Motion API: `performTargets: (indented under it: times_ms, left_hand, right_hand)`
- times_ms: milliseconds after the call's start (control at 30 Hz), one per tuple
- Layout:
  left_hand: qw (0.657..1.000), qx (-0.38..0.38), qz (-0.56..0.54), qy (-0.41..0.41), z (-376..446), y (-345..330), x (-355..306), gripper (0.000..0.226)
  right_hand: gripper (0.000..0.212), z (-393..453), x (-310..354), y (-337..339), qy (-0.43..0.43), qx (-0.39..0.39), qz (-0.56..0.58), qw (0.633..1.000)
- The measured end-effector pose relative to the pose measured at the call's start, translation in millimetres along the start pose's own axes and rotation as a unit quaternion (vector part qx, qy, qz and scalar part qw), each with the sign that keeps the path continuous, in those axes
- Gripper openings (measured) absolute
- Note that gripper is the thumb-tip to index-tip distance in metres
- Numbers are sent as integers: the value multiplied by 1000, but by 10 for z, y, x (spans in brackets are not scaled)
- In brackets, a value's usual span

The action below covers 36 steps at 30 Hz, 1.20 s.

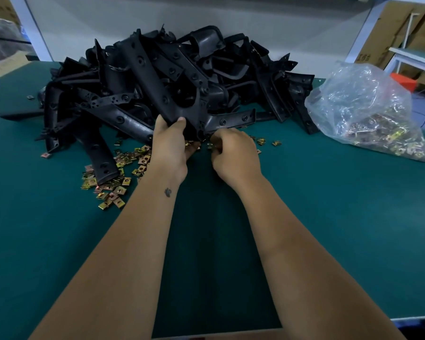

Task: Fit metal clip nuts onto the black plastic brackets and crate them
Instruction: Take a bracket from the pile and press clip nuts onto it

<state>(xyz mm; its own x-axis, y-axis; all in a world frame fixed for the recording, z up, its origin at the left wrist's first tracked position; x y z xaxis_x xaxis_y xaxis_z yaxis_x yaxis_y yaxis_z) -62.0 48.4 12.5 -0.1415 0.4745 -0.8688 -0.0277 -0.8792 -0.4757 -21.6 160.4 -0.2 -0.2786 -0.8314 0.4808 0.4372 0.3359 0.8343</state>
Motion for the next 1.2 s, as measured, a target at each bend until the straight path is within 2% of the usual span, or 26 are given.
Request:
performTargets:
  times_ms: [67, 167, 267, 400, 533, 600, 867, 1033, 1200]
  left_hand:
    - [1000, -1, -7, 5, -1, -6, 11, 20]
    - [1000, -3, -15, 12, 17, 9, 27, 18]
    - [999, -8, -36, 16, 40, 20, 31, 18]
    - [991, -28, -116, 56, 50, 12, 44, 14]
    - [978, -10, -186, 96, 37, 6, 54, 10]
    - [970, -19, -218, 102, 33, -9, 48, 11]
    - [971, -26, -220, 87, 48, -37, 60, 15]
    - [986, 42, -139, 85, 48, 9, 63, 20]
    - [983, 94, -115, 104, 11, -27, 65, 22]
  right_hand:
    - [33, 12, -23, 15, -30, 16, 58, 998]
    - [32, 23, -61, 13, -57, 14, 114, 992]
    - [30, 15, -65, 37, -87, -11, 240, 967]
    - [31, 17, -65, 98, -154, -5, 429, 890]
    - [29, 11, -12, 101, -182, 65, 567, 801]
    - [28, 7, 17, 95, -176, 76, 589, 785]
    - [21, -6, 42, 91, -170, 88, 569, 799]
    - [17, 23, -7, 144, -189, 97, 612, 761]
    - [15, 54, -60, 180, -196, 91, 645, 733]
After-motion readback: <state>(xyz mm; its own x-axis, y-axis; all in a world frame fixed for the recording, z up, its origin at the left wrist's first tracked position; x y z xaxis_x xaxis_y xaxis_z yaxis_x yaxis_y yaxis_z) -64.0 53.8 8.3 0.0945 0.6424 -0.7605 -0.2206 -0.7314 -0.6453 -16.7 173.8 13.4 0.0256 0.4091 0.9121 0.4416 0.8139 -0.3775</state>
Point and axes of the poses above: each hand's wrist, its own z-axis towards the middle knuckle, its own y-axis out of the back of the hand, x = y × z, the point moved 1 cm from there along z, towards the middle knuckle, and after that the axes turned 15 degrees about -y, right-handed, at the moved point
